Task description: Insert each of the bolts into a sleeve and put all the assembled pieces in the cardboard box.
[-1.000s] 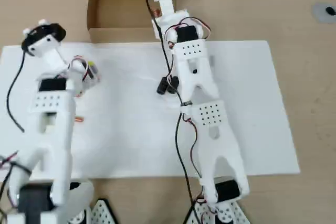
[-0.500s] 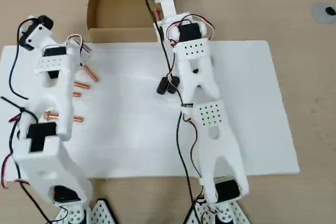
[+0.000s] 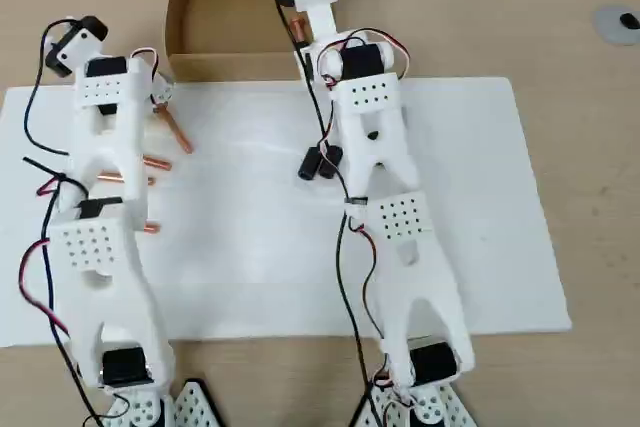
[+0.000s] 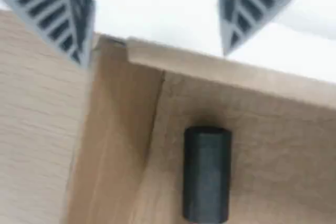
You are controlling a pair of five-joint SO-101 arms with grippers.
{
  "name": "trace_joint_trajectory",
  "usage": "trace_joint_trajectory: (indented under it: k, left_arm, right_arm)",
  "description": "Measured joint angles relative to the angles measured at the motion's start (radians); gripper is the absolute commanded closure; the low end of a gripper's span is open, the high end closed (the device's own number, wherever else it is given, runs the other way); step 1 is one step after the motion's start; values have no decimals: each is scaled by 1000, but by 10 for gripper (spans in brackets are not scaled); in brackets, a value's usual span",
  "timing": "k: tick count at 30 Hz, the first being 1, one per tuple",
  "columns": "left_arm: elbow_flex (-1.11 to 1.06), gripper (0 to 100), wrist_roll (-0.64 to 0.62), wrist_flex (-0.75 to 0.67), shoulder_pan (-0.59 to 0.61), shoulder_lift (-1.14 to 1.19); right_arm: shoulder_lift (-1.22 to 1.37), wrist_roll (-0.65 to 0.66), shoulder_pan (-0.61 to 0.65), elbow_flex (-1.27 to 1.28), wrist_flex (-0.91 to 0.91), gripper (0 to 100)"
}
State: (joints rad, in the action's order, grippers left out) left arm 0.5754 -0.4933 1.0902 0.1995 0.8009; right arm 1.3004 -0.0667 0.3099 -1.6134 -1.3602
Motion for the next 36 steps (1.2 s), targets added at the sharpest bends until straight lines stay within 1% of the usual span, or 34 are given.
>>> trace_joint_trajectory:
  k: [2, 7, 13, 17, 24, 36]
  left_arm:
    - [104, 834, 31, 75, 0, 57]
    - [371, 836, 155, 269, -18, 195]
    - [629, 835, 193, 512, -34, 299]
    - [747, 836, 198, 623, -38, 311]
    - [789, 836, 198, 652, -38, 319]
    - [697, 836, 195, 654, -44, 327]
  right_arm:
    - [0, 0, 0, 0, 0, 797]
    - [0, 0, 0, 0, 0, 797]
    - [0, 0, 0, 0, 0, 797]
    - [0, 0, 0, 0, 0, 797]
    - [0, 0, 0, 0, 0, 797]
    - [0, 0, 0, 0, 0, 798]
